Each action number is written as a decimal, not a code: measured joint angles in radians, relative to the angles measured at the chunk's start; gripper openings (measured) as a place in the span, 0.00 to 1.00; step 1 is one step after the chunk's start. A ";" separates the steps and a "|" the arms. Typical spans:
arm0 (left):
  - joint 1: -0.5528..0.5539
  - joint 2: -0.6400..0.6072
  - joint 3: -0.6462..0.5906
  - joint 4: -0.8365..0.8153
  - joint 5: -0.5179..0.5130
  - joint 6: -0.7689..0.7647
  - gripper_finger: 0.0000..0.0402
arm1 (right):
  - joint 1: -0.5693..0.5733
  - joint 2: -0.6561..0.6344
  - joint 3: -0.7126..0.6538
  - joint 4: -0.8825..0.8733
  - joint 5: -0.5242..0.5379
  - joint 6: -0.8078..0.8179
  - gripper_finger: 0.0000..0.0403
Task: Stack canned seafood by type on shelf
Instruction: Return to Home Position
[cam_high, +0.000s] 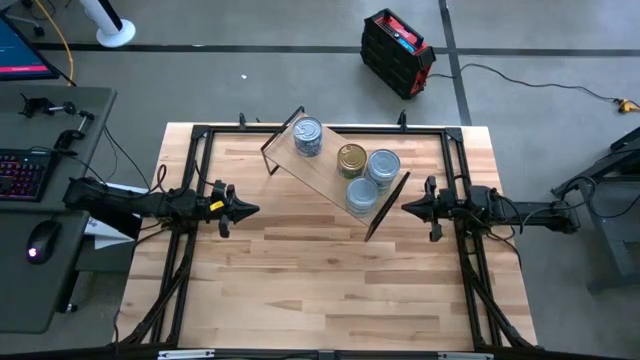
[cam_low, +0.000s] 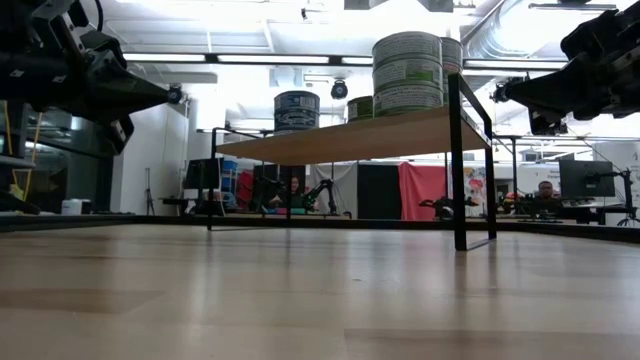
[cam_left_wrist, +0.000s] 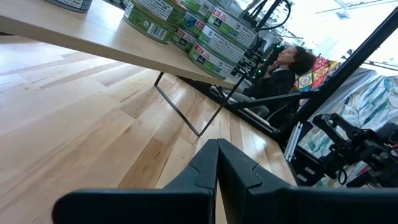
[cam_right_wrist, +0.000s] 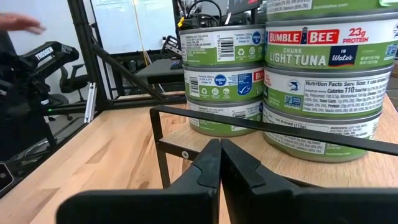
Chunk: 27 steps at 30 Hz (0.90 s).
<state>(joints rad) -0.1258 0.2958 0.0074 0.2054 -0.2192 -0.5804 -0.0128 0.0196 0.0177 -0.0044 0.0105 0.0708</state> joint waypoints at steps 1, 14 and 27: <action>0.000 0.000 0.000 0.000 0.000 0.000 0.00 | 0.000 0.000 0.000 0.000 0.000 0.000 0.00; 0.014 -0.131 0.000 -0.167 0.018 0.522 0.00 | 0.000 0.001 0.000 0.000 0.000 0.000 0.00; 0.148 -0.292 0.000 -0.192 0.170 0.547 0.00 | 0.000 0.000 0.000 0.000 0.000 0.000 0.00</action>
<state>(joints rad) 0.0222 0.0036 0.0074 0.0130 -0.0492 -0.0330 -0.0126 0.0196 0.0177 -0.0048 0.0109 0.0705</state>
